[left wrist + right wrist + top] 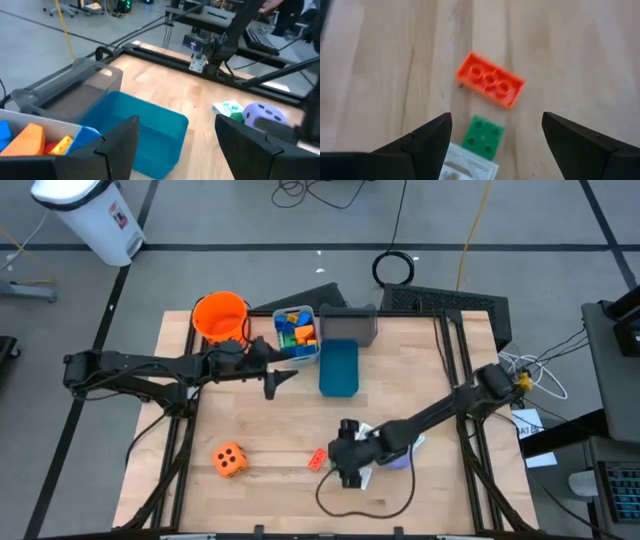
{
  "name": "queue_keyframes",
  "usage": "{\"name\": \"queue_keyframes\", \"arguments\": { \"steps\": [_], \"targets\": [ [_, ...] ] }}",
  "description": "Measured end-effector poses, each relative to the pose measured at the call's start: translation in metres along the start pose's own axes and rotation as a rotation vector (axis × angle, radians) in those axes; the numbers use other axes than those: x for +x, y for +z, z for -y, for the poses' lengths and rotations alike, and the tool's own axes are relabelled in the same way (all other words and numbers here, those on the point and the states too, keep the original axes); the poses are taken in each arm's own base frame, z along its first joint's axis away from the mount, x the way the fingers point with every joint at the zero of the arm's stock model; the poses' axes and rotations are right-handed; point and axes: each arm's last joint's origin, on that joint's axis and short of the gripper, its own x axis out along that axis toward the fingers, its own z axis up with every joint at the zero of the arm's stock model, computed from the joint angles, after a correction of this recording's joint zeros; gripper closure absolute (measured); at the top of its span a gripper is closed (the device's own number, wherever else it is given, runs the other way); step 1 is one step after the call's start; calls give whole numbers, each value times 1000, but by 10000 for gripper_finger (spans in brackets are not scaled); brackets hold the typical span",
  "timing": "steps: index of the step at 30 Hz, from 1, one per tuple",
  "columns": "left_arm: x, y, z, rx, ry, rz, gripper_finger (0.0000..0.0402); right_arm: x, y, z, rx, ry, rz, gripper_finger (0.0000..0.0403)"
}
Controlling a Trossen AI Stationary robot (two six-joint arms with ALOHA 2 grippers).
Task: Pick & Place Toys
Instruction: Put the small green gamepiece into the white bin
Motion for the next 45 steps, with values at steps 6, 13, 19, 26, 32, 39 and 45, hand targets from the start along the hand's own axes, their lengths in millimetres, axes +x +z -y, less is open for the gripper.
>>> {"name": "queue_keyframes", "arguments": {
  "steps": [6,13,19,26,32,39,45],
  "targets": [
    [1,-1,-1,-26,40,4,133,19,-9,-2,77,-24,-51,101],
    [1,-1,-1,-63,44,0,133,44,-24,-5,126,-7,-133,101],
    [0,-3,4,-66,27,-15,133,46,-26,-5,173,-18,-141,122],
    [0,-4,9,-44,7,-21,133,45,-27,-2,194,-20,-163,221],
    [0,-4,9,-44,6,-20,133,28,-10,4,217,124,-147,269],
    [-1,-8,13,-55,0,-44,133,-31,16,10,103,102,22,269],
    [10,-11,28,-38,-14,22,133,-81,19,18,10,-247,206,269]
  ]
}}
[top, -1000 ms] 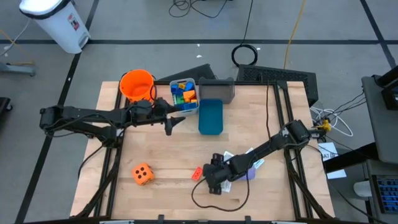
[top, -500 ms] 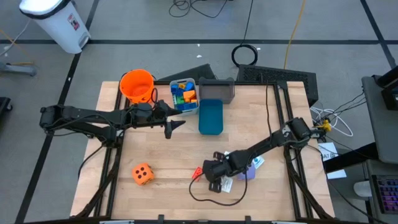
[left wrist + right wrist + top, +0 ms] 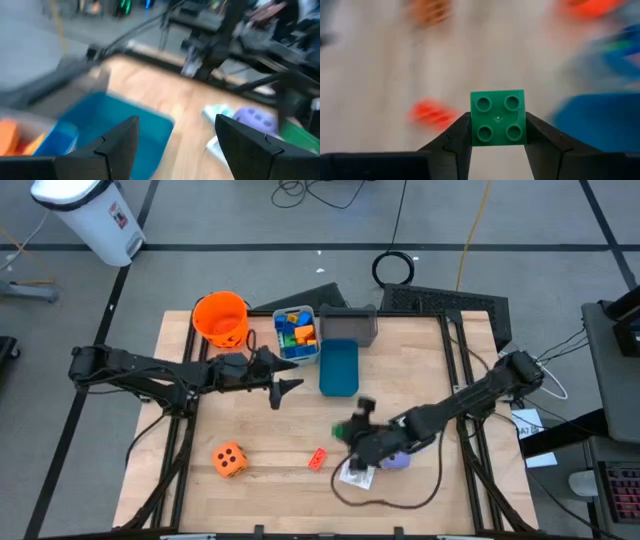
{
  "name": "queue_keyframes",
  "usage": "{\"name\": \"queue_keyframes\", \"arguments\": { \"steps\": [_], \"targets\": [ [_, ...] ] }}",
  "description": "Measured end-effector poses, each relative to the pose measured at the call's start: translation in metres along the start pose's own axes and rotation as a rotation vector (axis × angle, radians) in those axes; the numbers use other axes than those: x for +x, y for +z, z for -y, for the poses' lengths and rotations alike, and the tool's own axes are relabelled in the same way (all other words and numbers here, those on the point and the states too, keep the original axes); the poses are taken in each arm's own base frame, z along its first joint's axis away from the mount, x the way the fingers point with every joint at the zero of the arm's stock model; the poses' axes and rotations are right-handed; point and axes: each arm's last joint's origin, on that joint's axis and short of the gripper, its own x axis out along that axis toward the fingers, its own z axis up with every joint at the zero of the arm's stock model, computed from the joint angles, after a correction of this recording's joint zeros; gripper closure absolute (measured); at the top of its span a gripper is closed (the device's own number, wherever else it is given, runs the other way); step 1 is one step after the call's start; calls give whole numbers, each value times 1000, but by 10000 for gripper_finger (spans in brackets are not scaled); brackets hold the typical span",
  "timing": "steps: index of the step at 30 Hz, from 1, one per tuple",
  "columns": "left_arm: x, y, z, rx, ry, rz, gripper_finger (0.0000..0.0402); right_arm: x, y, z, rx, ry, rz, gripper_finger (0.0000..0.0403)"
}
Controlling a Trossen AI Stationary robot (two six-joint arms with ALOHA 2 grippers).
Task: Pick & Place Toys
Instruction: Put the small green gamepiece into the white bin
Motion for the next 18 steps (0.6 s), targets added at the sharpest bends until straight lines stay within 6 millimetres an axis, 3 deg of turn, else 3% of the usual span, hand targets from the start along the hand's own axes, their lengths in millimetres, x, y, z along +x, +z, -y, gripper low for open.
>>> {"name": "queue_keyframes", "arguments": {
  "steps": [5,9,15,18],
  "targets": [
    [14,-4,24,124,-105,123,133,-10,-17,25,-32,-264,155,258],
    [28,-16,25,133,-105,111,133,-6,-36,59,35,-387,244,265],
    [40,-28,14,107,-57,57,133,4,-52,94,97,-161,478,265],
    [42,-21,11,96,-48,101,133,6,-55,117,88,-183,567,265]
  ]
}}
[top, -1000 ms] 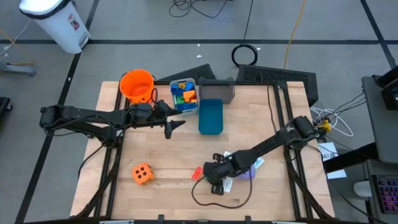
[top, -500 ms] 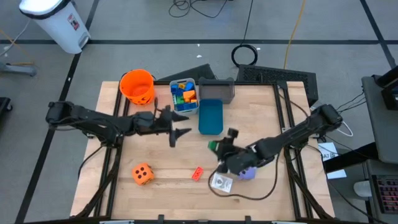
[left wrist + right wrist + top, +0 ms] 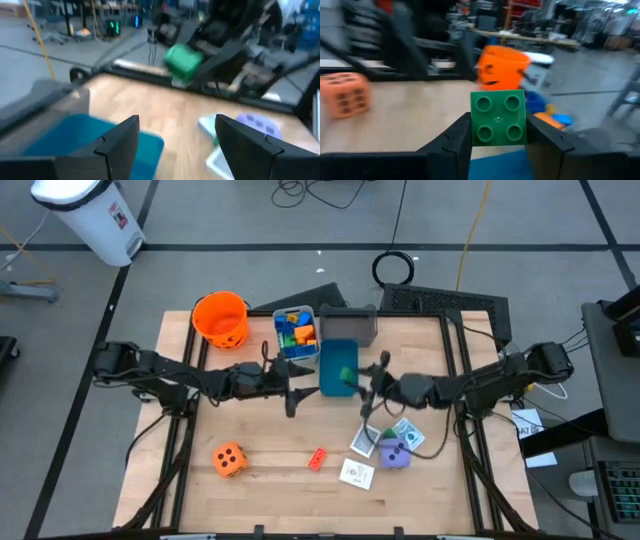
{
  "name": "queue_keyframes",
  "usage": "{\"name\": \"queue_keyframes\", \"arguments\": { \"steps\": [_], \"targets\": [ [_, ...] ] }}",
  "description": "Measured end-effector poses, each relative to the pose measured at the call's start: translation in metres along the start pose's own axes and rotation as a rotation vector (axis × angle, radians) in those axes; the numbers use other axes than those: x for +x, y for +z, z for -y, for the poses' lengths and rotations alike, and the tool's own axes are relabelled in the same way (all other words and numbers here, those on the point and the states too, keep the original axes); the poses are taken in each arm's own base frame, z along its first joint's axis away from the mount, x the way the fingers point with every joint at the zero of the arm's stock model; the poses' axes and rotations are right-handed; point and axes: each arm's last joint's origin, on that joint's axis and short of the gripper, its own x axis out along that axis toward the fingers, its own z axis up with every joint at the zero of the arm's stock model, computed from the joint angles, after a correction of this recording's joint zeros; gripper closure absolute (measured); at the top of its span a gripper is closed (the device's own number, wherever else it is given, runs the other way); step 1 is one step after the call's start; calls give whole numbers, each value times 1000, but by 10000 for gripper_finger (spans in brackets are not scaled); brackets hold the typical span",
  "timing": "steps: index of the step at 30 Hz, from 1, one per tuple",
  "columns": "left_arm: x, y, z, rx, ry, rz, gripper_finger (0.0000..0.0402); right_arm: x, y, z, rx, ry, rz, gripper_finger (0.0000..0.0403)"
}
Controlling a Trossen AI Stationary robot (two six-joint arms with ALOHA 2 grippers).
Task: Pick & Place Toys
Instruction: Put the small green gamepiece into the white bin
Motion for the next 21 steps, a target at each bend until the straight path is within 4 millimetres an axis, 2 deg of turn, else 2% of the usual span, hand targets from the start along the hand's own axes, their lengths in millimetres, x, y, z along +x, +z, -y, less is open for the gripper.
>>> {"name": "queue_keyframes", "arguments": {
  "steps": [4,7,10,16,21],
  "targets": [
    [3,14,-8,-14,18,92,133,11,3,32,22,14,44,261],
    [6,23,-15,-7,-2,108,133,19,2,50,89,134,43,255],
    [9,30,-20,-4,-51,115,133,22,0,60,127,235,40,259],
    [17,44,-28,-70,-52,149,133,22,-2,59,-30,199,30,264],
    [37,48,-31,-198,-53,76,133,20,2,48,-239,92,70,258]
  ]
}}
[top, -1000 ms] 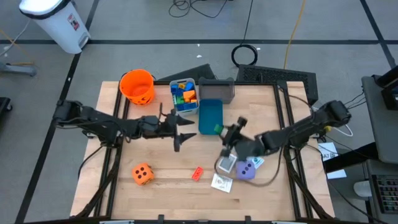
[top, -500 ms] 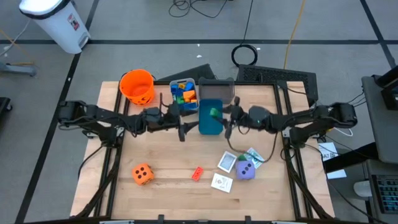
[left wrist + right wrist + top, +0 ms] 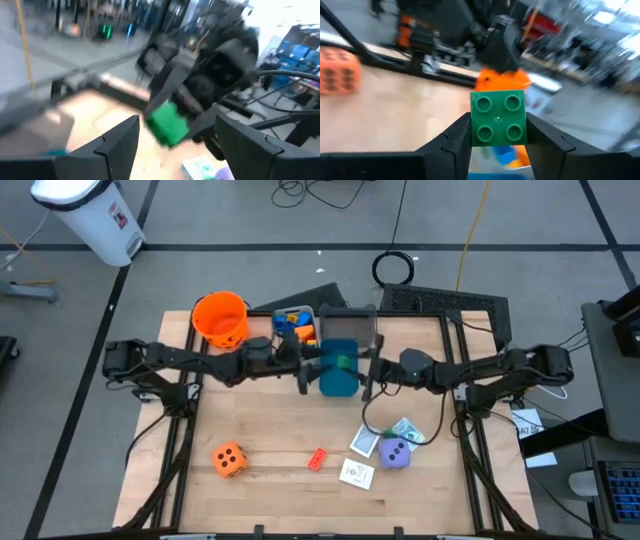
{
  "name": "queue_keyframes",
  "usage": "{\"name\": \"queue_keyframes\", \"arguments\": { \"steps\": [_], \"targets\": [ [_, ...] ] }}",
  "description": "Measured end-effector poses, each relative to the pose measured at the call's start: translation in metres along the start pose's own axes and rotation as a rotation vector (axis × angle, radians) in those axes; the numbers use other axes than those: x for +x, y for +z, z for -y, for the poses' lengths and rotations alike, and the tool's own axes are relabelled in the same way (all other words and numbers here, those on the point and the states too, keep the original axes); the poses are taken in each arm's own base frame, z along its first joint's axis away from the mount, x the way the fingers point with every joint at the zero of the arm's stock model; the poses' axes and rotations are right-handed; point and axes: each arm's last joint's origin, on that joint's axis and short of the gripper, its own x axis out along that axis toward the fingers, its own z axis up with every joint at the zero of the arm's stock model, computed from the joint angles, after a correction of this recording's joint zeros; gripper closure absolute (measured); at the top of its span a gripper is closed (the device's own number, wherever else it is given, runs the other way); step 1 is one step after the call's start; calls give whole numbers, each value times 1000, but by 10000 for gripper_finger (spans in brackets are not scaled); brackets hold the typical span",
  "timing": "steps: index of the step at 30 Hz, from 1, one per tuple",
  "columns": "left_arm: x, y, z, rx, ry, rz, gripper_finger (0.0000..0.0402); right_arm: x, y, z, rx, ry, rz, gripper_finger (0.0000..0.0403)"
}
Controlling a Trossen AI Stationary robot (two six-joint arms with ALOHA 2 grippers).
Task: Pick & Place Toys
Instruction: Put the small green gamepiece into the white bin
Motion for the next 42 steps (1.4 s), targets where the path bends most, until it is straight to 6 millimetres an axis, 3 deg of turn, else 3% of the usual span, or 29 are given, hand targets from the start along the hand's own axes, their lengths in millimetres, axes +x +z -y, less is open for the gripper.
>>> {"name": "queue_keyframes", "arguments": {
  "steps": [6,11,22,31,35,38,42],
  "targets": [
    [24,7,-8,14,49,-74,133,-2,8,-9,-262,-86,-17,262],
    [29,10,-8,74,19,-77,133,0,9,-1,-275,-173,-43,258],
    [29,17,-14,9,9,-52,133,6,3,-2,-344,-162,-45,257],
    [54,-7,-17,3,38,-116,133,10,1,-10,-385,-156,-28,256],
    [55,-8,-19,3,44,-117,133,9,2,-13,-390,-186,-42,258],
    [55,-8,-19,-1,46,-122,147,9,1,-14,-408,-180,-52,260],
    [55,-8,-20,-3,47,-122,194,9,0,-14,-389,-174,-62,255]
  ]
}}
